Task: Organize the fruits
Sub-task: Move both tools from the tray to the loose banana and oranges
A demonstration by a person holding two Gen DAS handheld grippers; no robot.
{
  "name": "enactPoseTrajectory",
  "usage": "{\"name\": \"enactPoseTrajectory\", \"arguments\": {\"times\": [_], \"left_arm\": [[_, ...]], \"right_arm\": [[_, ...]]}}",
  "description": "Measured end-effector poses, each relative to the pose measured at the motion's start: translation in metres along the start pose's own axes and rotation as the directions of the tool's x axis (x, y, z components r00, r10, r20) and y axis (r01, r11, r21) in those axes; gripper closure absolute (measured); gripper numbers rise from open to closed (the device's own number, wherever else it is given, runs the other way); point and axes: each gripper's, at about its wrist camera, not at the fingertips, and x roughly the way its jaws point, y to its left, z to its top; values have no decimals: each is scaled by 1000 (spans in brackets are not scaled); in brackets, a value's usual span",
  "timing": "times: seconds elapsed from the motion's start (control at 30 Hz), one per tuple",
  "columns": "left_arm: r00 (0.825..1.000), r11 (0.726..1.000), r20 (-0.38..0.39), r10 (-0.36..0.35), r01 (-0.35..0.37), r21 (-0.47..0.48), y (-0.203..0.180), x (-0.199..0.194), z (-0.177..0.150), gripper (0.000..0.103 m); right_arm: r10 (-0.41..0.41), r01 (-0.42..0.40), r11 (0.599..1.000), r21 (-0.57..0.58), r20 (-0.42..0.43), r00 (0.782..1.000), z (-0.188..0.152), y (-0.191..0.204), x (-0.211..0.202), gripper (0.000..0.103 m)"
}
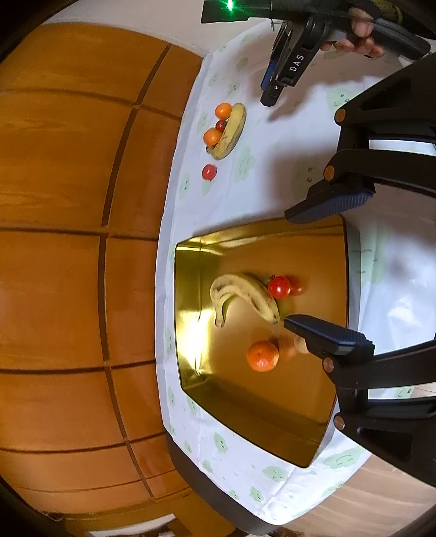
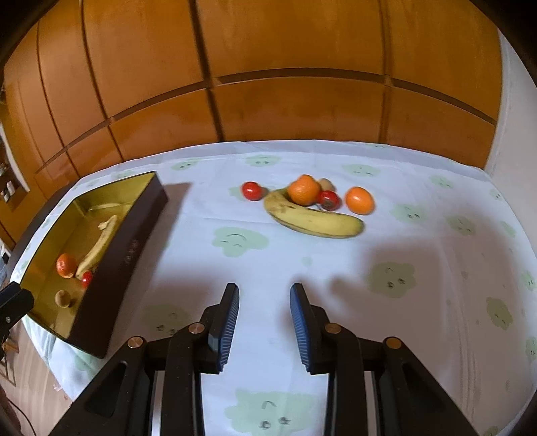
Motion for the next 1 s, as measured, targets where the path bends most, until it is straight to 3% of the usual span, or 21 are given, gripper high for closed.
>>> {"name": "enactPoseTrajectory", "arguments": {"times": [0.43, 0.57, 0.87, 1.0], "left_arm": [[991, 986, -54, -123, 128, 107, -50, 16, 13, 46], [973, 972, -114, -201, 212, 97, -70, 32, 21, 46], [942, 954, -194, -274, 292, 71, -116, 79, 47, 46], [923, 948, -226, -311, 319, -1, -135, 109, 64, 46]], "right_arm": [[-78, 78, 991, 106, -8, 997, -9, -51, 2, 69], [-85, 86, 988, 125, -14, 996, -10, -64, 2, 69], [-96, 98, 985, 141, -27, 995, -13, -90, 2, 69], [-93, 96, 985, 140, -27, 995, -12, -98, 2, 69]]}}
